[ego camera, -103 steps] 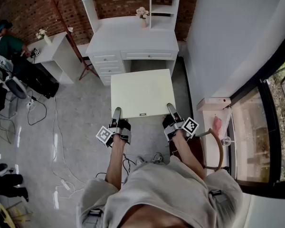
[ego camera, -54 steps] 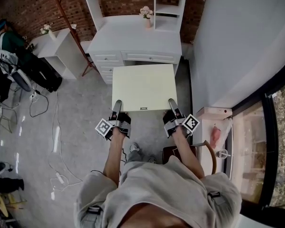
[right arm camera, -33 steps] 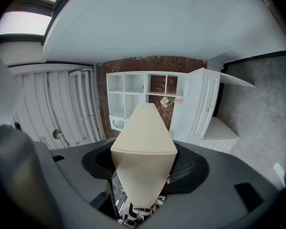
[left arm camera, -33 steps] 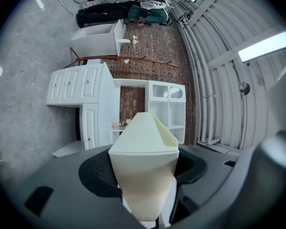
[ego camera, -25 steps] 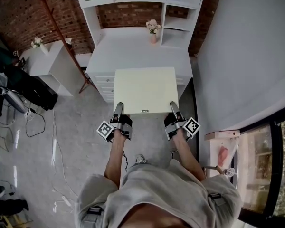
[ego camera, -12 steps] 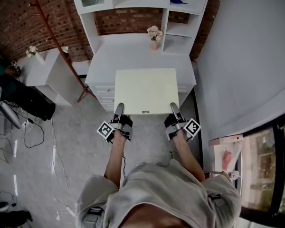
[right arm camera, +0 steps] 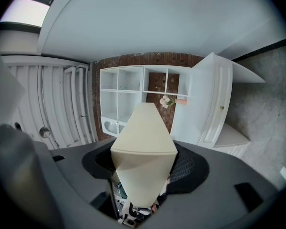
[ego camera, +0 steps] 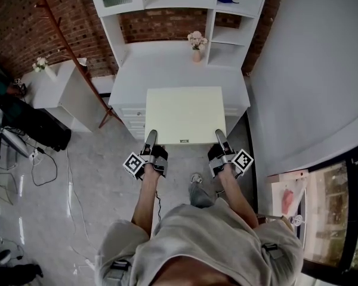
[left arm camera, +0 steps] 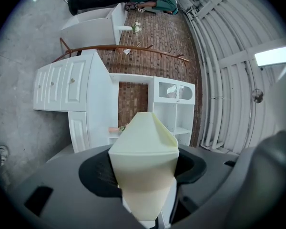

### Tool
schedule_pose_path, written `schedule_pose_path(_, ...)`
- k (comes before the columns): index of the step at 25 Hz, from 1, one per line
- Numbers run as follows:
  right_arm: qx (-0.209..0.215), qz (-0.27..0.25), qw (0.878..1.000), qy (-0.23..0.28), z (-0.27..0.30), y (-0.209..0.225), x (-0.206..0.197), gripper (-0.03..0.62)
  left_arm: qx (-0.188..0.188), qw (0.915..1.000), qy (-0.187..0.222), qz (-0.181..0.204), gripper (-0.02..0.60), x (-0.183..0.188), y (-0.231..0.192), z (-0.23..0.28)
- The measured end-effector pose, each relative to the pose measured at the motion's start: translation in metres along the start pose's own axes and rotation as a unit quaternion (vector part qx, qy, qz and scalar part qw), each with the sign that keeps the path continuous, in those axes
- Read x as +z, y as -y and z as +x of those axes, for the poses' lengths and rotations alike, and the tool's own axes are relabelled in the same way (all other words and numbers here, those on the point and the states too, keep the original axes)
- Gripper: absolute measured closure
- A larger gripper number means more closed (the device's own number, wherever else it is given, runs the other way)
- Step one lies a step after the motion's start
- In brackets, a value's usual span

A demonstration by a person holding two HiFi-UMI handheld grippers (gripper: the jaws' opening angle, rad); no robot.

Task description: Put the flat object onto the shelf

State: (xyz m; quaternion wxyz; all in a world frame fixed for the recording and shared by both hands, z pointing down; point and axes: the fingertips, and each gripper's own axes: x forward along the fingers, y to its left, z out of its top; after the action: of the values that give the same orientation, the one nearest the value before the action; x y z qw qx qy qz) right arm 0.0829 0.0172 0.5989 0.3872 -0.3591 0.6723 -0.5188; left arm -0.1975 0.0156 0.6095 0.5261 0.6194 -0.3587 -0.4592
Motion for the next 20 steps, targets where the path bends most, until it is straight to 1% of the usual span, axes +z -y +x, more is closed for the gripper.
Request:
schedule_pose_path(4,-0.003,0.0,1.0,-0.006,0.009,0.009,0.001,0.298,0.004,1.0,0.005,0.002,0.284,0.005,-0.008,0.004)
schedule_pose_path(9,-0.001,0.005,1.0,-0.009,0.028,0.019,0.011,0.298,0.006,1.0,0.007,0.002,0.284,0.01,-0.018,0.025)
schedule_pose_path(13,-0.003,0.002,1.0,-0.009,0.064,0.033,0.037,0.298,0.01,0.9999,0.007,0.004,0.284,0.018,-0.029,0.068)
schedule_pose_path(20,0.002,0.012,1.0,-0.013,0.126,0.044,0.082,0.298,0.012,0.9998,0.013,0.014,0.284,0.028,-0.035,0.142)
